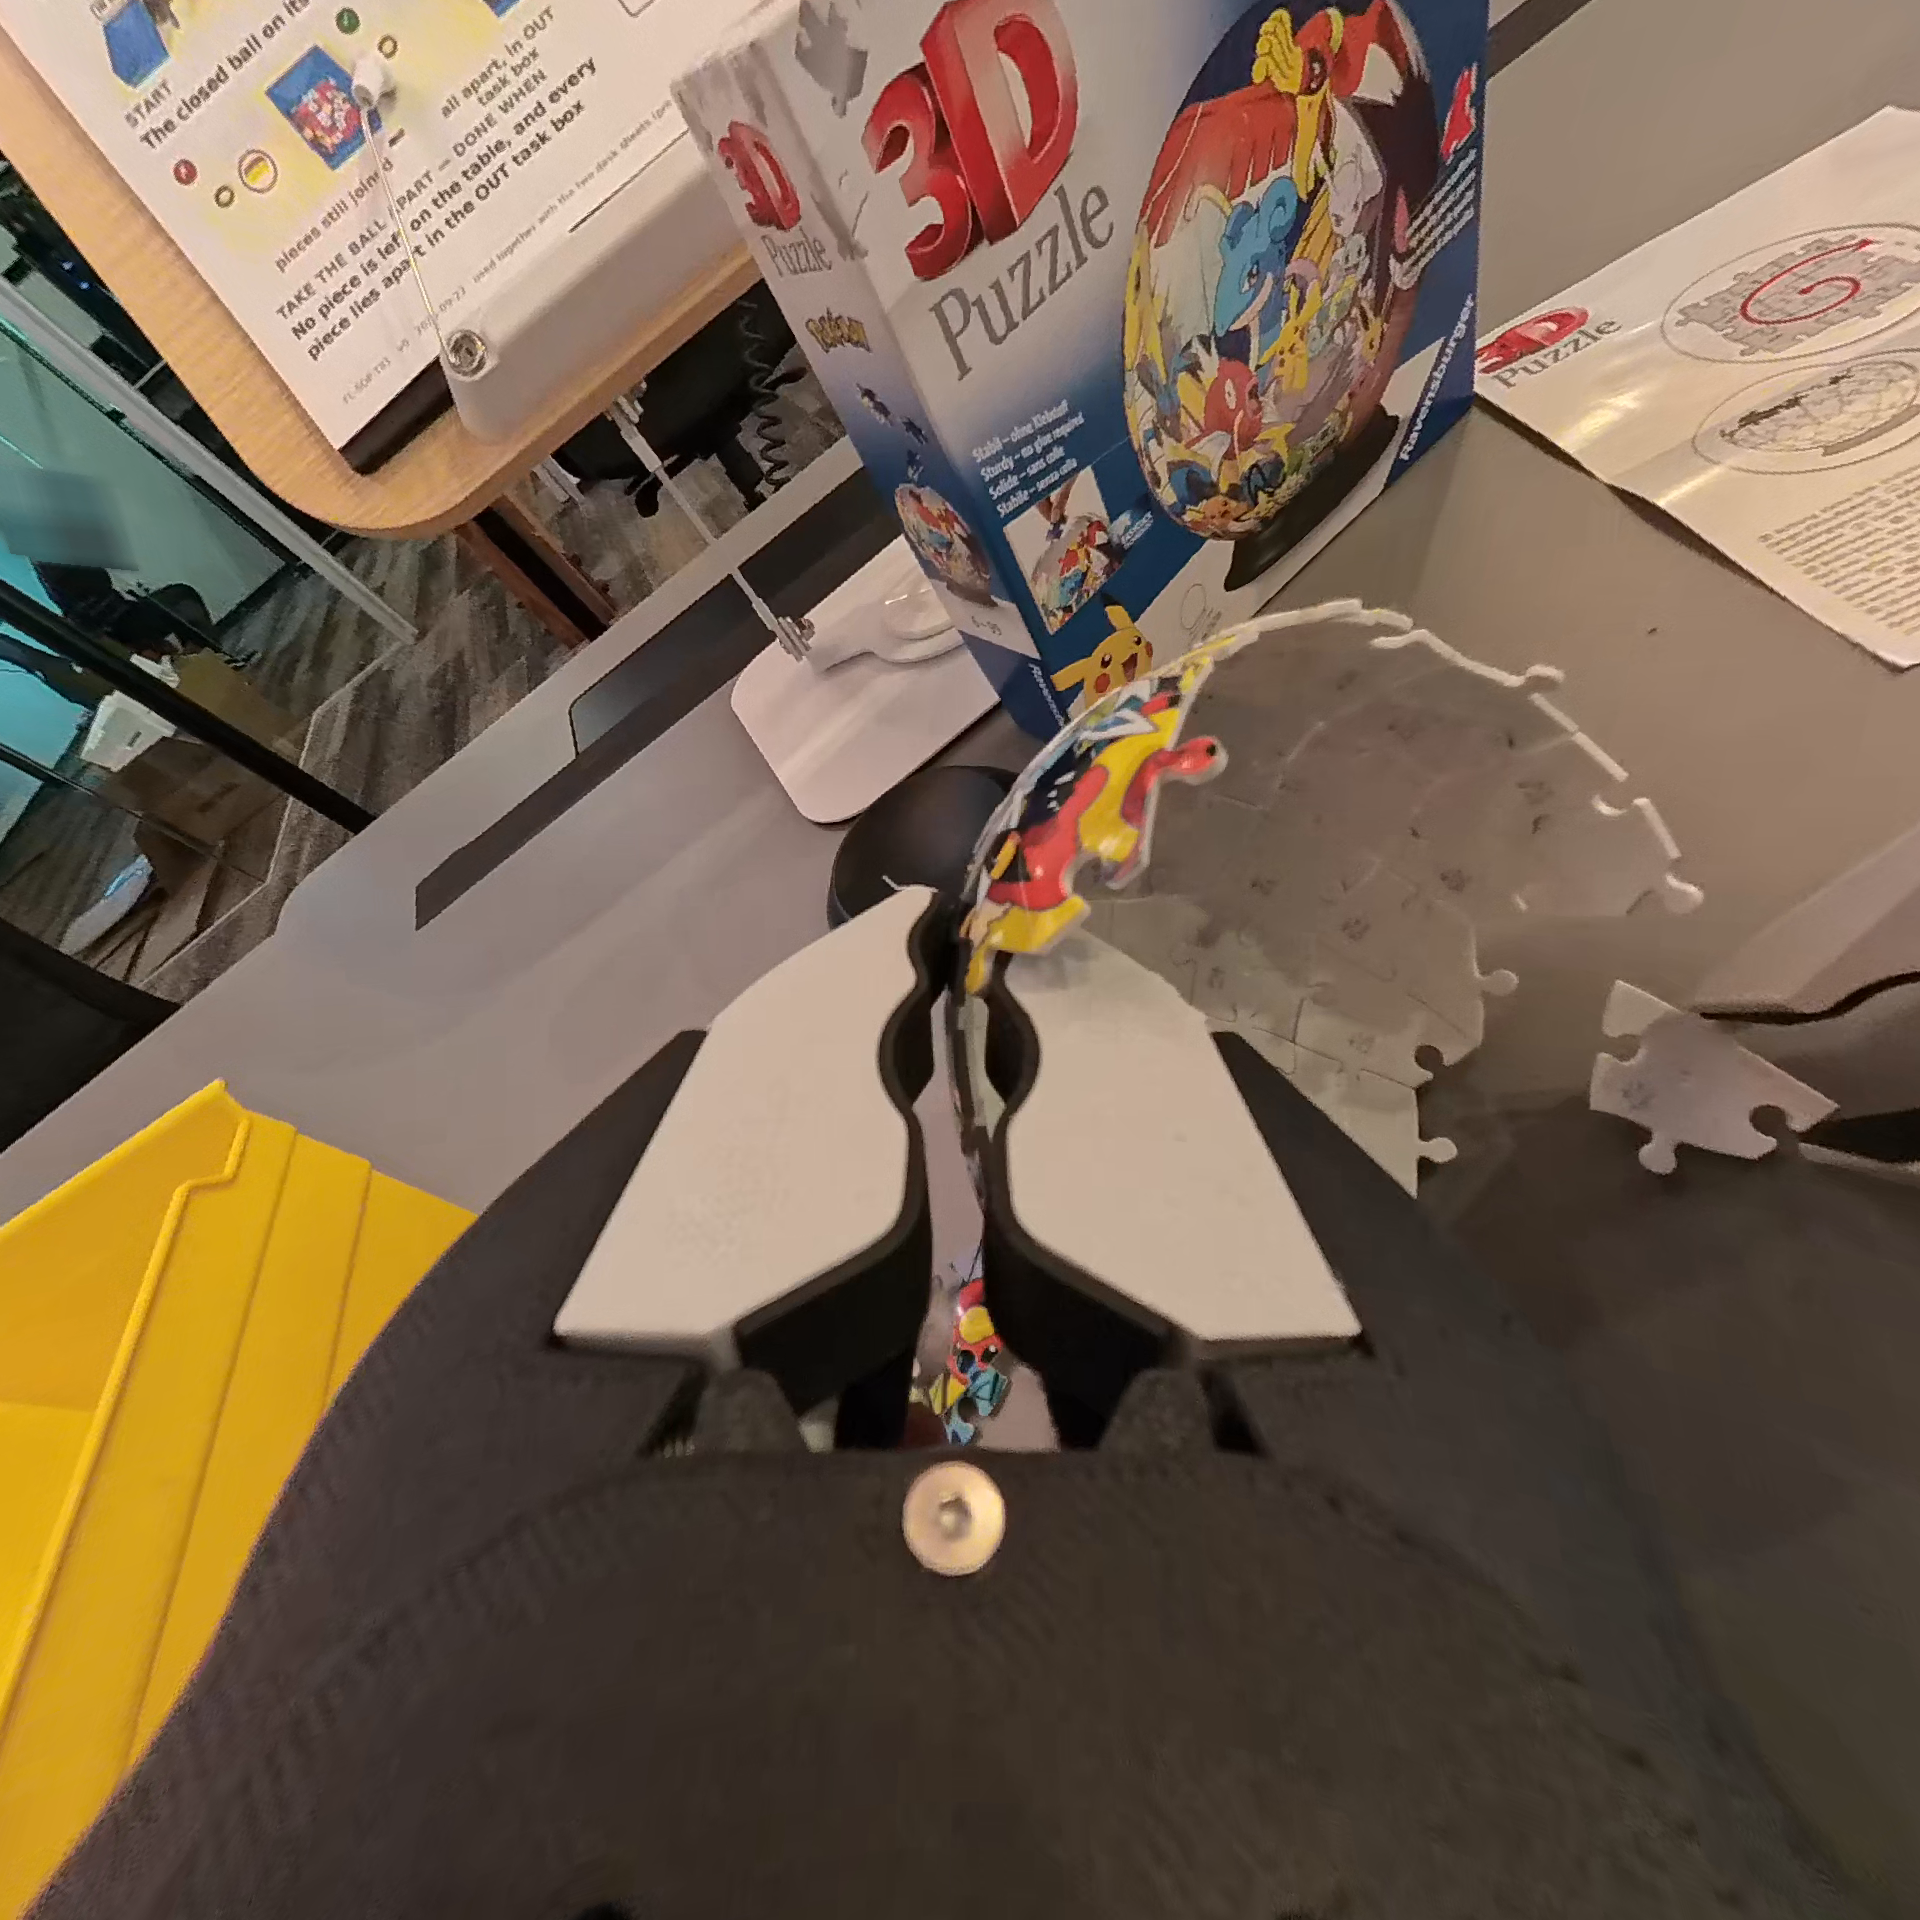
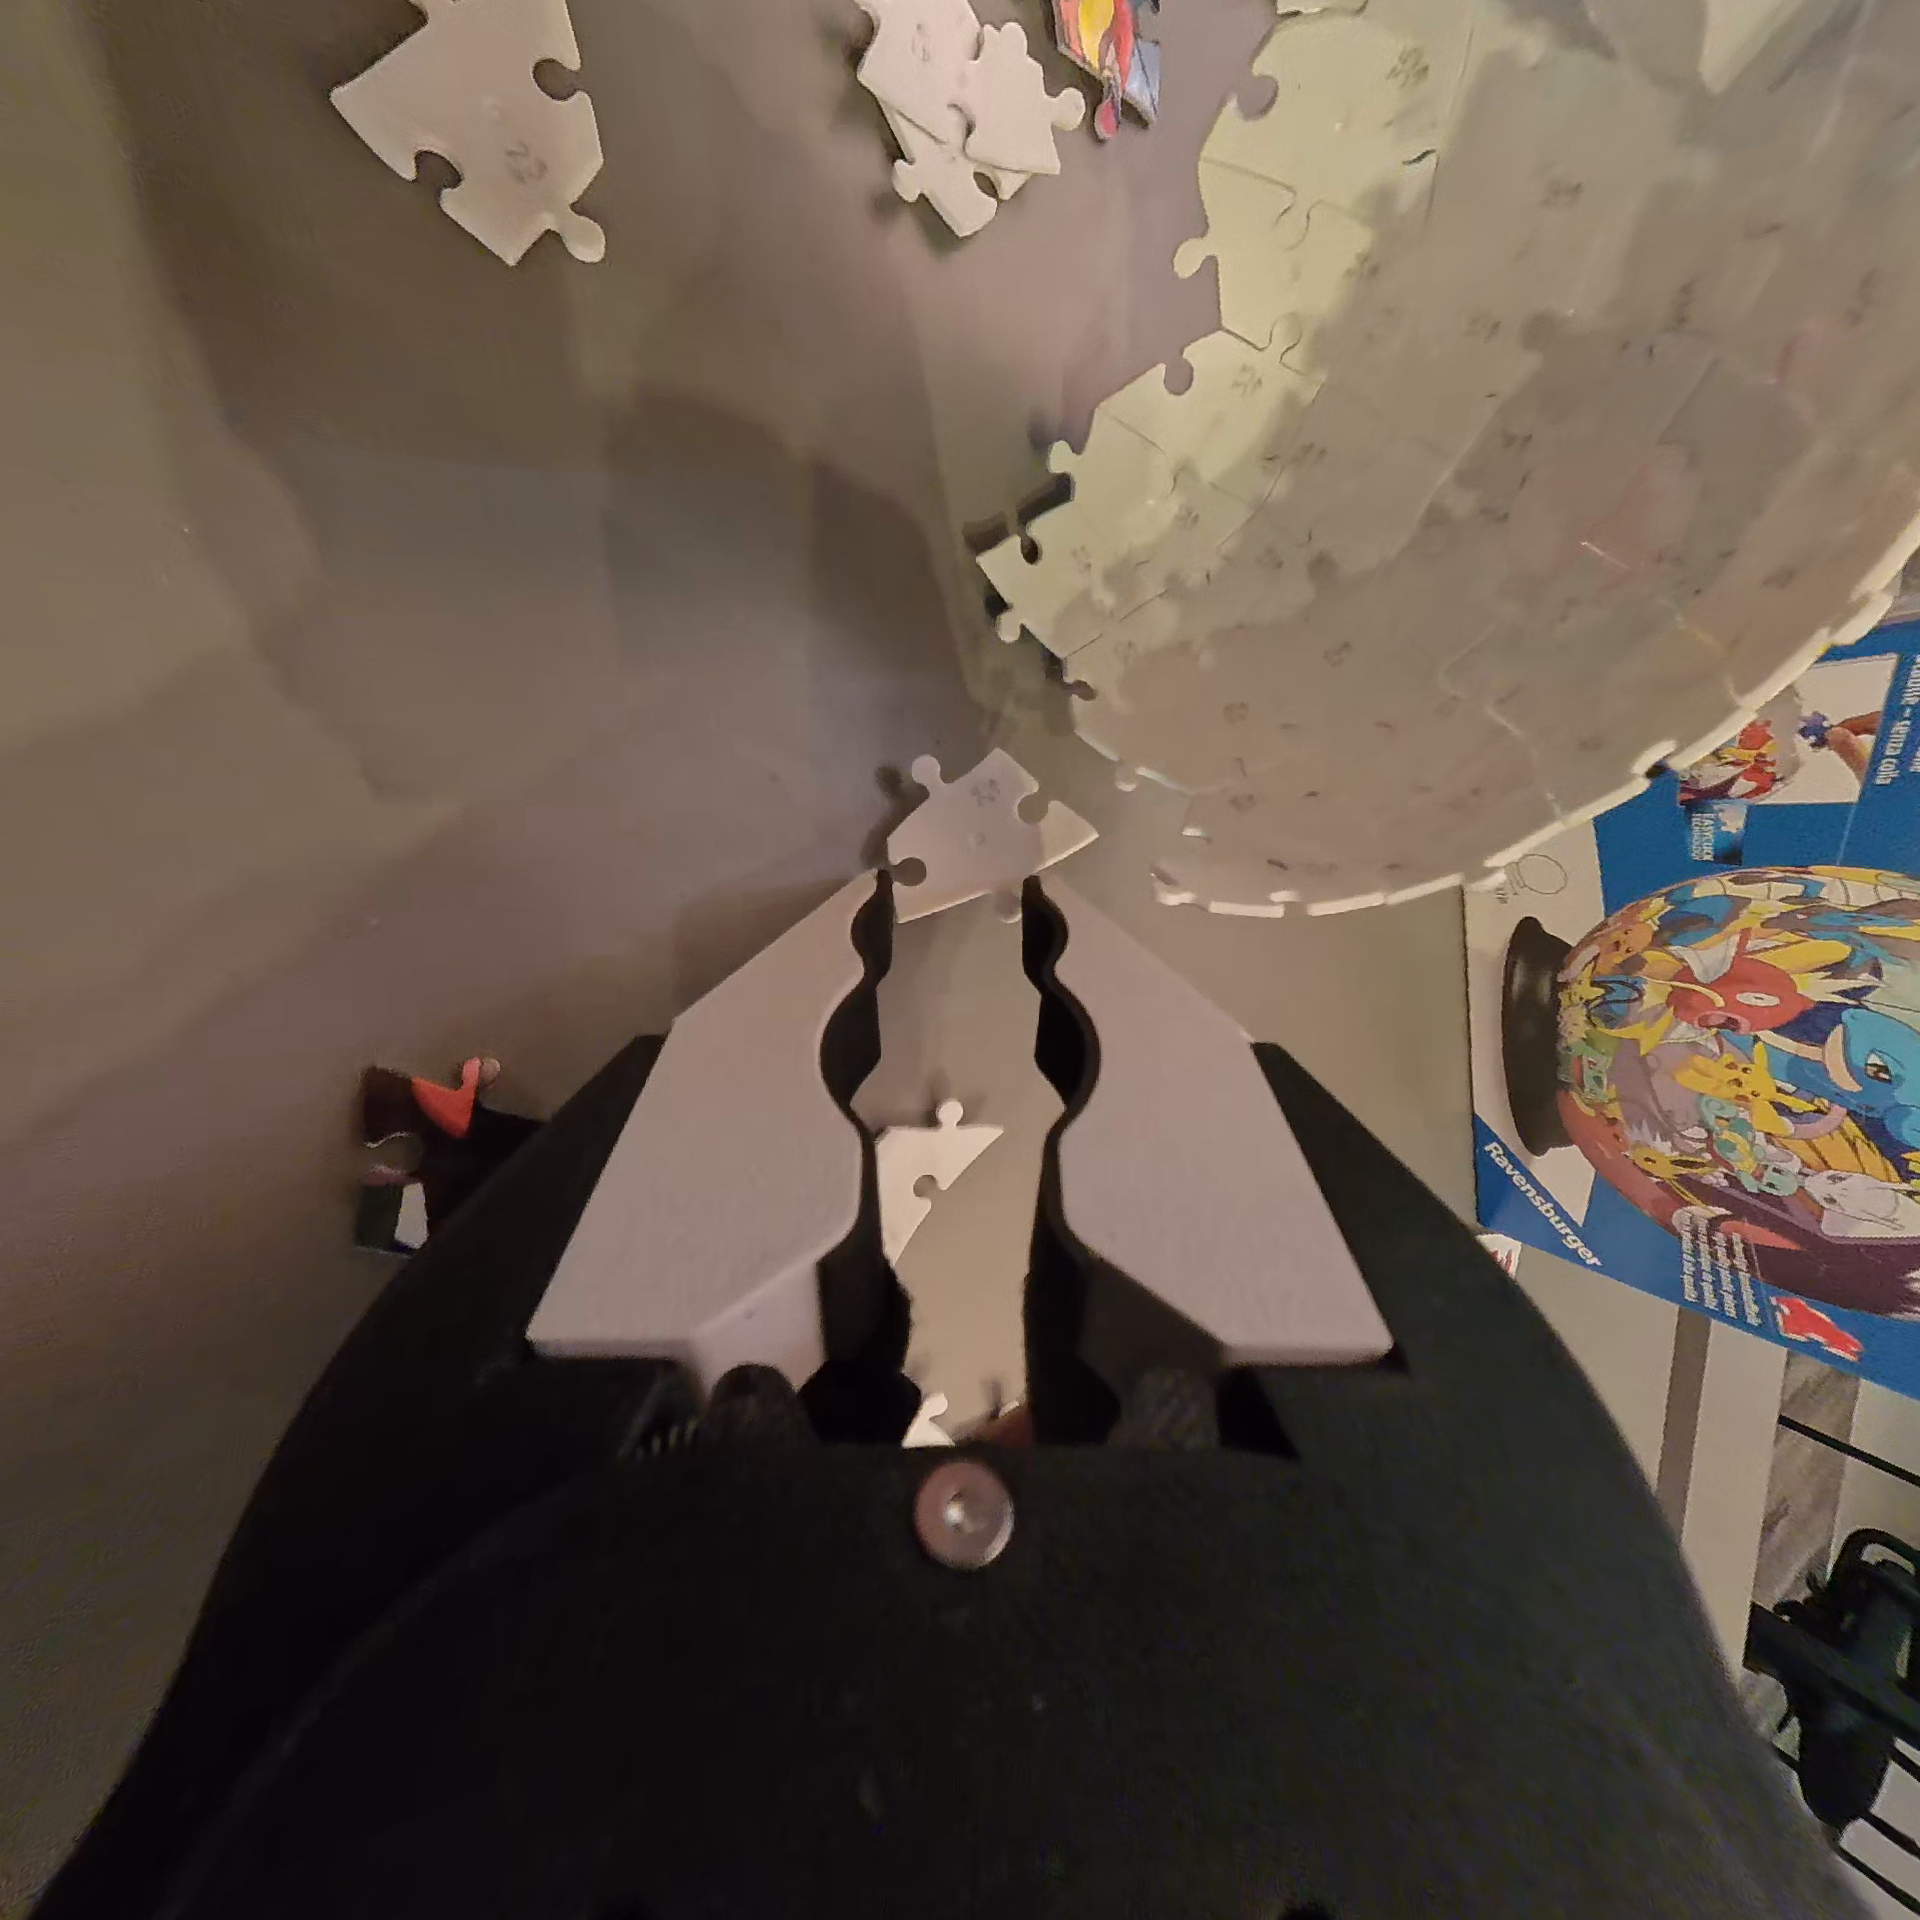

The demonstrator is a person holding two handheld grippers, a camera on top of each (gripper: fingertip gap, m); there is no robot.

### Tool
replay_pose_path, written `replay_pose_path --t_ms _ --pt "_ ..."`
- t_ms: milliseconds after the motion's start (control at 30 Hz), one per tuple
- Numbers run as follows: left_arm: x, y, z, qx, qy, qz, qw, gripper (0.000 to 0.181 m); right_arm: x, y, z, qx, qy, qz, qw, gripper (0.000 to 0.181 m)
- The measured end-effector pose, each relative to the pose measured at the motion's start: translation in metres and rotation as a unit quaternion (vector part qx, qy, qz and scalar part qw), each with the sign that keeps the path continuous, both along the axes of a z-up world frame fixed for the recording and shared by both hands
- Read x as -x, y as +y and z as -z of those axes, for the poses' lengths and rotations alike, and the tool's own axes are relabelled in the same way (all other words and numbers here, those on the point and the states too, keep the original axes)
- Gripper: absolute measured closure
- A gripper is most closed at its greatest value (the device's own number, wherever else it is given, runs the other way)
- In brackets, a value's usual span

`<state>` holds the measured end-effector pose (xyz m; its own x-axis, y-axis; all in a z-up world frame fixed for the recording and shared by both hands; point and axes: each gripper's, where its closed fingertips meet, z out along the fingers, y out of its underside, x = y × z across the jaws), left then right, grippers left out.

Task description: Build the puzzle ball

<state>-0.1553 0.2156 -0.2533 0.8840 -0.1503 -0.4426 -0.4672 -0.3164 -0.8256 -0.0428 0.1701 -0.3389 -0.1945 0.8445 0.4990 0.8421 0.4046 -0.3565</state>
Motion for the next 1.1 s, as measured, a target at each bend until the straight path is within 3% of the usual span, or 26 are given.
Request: replay_pose_path --t_ms 1100 --pt "0.005 0.0031 0.0016 0.021 0.01 -0.002 1.0 0.177 0.0016 -0.0018 0.0043 0.015 0.004 0.005 1.0 0.158"
